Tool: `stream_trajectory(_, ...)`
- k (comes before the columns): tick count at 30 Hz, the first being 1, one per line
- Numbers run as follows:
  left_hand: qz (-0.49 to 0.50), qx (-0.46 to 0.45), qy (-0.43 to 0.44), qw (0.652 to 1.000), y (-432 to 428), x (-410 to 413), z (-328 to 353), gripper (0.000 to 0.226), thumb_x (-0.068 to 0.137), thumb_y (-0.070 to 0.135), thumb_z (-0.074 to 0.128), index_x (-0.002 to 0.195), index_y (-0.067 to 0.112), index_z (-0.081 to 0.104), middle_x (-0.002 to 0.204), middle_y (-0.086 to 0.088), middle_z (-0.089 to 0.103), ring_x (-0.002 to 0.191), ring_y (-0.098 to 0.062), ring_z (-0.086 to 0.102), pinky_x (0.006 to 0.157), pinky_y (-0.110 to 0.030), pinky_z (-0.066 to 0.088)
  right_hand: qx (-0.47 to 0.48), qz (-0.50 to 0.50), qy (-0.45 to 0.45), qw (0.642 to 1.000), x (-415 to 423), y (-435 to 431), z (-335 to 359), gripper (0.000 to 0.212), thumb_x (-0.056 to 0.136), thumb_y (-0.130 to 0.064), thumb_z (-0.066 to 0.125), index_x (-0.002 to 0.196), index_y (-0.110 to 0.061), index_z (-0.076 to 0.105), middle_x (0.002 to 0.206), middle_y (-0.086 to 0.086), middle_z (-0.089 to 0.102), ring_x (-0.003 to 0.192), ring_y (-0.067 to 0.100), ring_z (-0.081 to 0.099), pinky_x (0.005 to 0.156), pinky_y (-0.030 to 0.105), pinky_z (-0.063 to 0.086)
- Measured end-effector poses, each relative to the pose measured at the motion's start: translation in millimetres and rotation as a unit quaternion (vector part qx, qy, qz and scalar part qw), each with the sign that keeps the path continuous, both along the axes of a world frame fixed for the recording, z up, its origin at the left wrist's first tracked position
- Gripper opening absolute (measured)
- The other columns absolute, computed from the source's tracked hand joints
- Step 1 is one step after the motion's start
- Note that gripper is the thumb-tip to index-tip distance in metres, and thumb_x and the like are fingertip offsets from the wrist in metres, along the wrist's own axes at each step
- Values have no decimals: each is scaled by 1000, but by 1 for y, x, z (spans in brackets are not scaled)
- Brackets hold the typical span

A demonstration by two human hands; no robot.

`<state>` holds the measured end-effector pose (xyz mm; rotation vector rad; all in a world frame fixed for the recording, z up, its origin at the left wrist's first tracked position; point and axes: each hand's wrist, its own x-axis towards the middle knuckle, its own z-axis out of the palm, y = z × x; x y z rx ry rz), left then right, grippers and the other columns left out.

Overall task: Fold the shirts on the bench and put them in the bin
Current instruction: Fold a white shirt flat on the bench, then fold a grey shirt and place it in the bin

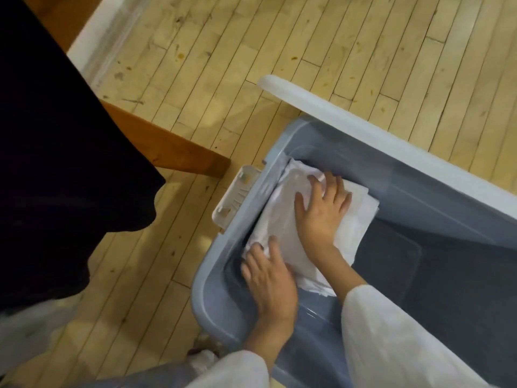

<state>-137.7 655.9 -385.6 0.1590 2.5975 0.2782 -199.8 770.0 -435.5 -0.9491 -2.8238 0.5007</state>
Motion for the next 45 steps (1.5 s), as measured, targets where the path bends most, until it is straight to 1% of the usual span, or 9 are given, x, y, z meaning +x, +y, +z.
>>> stream_trajectory(3,-134,27,-33,990,9,5,-6,67,55,21,89,117,18,66,121,-24,53,103,-41,62,80,-48,55,-75,-16,-182,980,17,2,-3,68,96,-50,41,152,-29,9,160,8,-10,146,35,-9,110,64,-3)
stream_trajectory(7,-246,-23,-284,926,-1,-7,-8,75,96,17,47,149,42,-1,155,-10,-27,143,-44,-12,114,-57,19,-63,45,-308,948,19,13,-10,77,93,-64,26,147,-35,-20,153,3,-33,142,33,-25,109,68,-3)
stream_trajectory(12,-205,28,-388,898,-10,-48,21,58,98,20,45,151,24,21,160,-8,-1,146,-30,8,117,-36,17,-99,88,-384,914,8,34,17,82,91,-63,38,149,-35,-14,156,5,-26,144,35,-16,110,63,10)
stream_trajectory(17,46,244,-239,939,-42,-75,101,36,96,4,38,117,14,65,126,-3,59,103,-20,61,91,-26,45,-224,20,-171,959,-2,0,109,39,96,-28,50,133,-16,48,143,11,38,113,28,54,94,37,44)
stream_trajectory(22,193,414,19,889,-121,-104,230,29,97,4,42,100,23,64,105,4,63,82,-10,64,78,-24,54,-401,130,97,902,-11,-115,246,13,94,-17,54,103,-24,60,106,-3,56,82,3,60,74,21,49)
stream_trajectory(32,419,333,305,788,-343,-3,330,21,89,-10,48,89,3,63,85,-6,63,73,3,60,66,-6,43,-488,396,-27,778,28,-353,372,13,90,-16,56,101,-14,64,97,-1,65,91,12,60,78,20,44)
stream_trajectory(41,478,212,209,826,-454,74,309,35,95,13,51,129,11,53,126,-8,50,105,-23,55,89,-34,46,-147,514,21,845,21,-426,358,44,93,-23,50,135,-11,45,134,8,49,123,26,45,102,33,36)
stream_trajectory(43,519,282,195,783,-456,71,310,39,96,9,49,135,7,46,125,-12,54,105,-26,58,86,-33,50,-112,469,-32,875,12,-438,357,52,94,-29,50,140,-9,37,136,11,45,123,28,44,103,36,37)
stream_trajectory(45,590,463,108,652,-454,53,316,39,97,2,43,136,3,39,107,-21,59,87,-33,63,62,-32,58,-100,445,-60,888,5,-450,359,37,92,-26,51,124,-7,49,122,13,54,110,29,53,92,35,43)
